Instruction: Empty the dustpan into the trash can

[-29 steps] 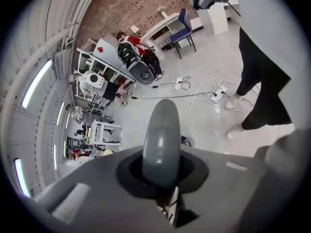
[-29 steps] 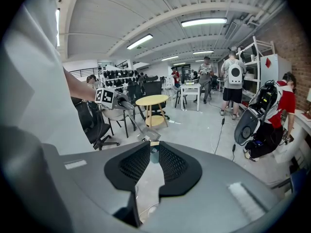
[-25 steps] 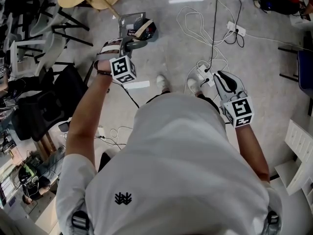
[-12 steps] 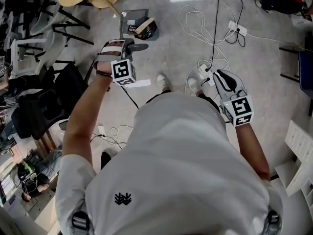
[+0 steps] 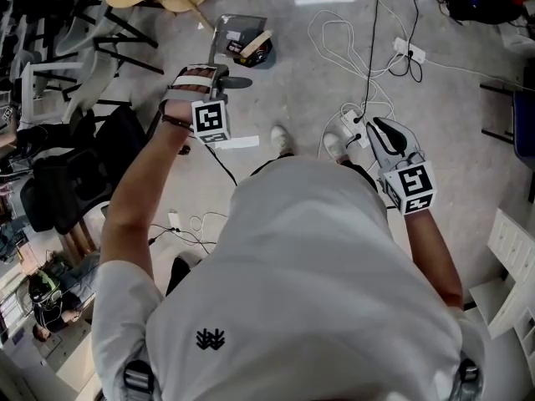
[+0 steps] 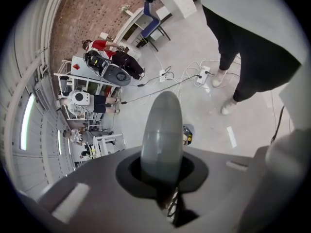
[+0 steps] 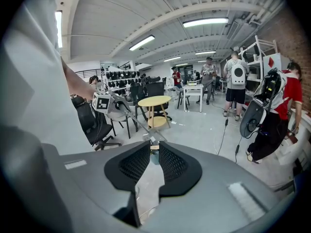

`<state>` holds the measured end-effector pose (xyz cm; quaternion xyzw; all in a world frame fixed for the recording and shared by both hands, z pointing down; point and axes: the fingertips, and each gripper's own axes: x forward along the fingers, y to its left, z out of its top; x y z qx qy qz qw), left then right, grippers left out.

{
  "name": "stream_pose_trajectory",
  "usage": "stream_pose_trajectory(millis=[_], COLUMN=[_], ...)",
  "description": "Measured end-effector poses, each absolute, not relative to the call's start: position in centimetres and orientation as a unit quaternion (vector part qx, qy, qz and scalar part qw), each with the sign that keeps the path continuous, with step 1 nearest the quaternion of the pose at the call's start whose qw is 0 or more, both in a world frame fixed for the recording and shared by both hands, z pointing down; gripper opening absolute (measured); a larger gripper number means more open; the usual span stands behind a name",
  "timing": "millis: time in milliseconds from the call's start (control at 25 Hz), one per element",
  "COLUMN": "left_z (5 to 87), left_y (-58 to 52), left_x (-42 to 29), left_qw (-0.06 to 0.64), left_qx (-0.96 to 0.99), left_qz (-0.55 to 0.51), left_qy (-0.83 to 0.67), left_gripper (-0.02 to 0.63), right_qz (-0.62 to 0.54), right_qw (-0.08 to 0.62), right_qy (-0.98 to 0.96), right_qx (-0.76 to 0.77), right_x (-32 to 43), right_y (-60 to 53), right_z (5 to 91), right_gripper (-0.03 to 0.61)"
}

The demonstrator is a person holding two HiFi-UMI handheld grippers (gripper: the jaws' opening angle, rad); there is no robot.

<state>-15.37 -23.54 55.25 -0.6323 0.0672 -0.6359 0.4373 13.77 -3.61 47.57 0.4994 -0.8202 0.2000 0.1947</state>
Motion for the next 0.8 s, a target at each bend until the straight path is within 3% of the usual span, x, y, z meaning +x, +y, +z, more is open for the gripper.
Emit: stream_pose_trajectory(millis=[800], left_z=[55.3], left_y=[-24.3], left_x=[-17.4], left_qw=[0.461], left_qx=[-0.588], left_qz=[-0.661], left_qy=[0.062], left_gripper=[0.083], right_qz=[0.197], right_qw=[0.196], right_qy=[-0.824], right_qx=[0.493], right_x=[12.8], right_y=[-3.3], right_z=[47.5], right_gripper=[0.057])
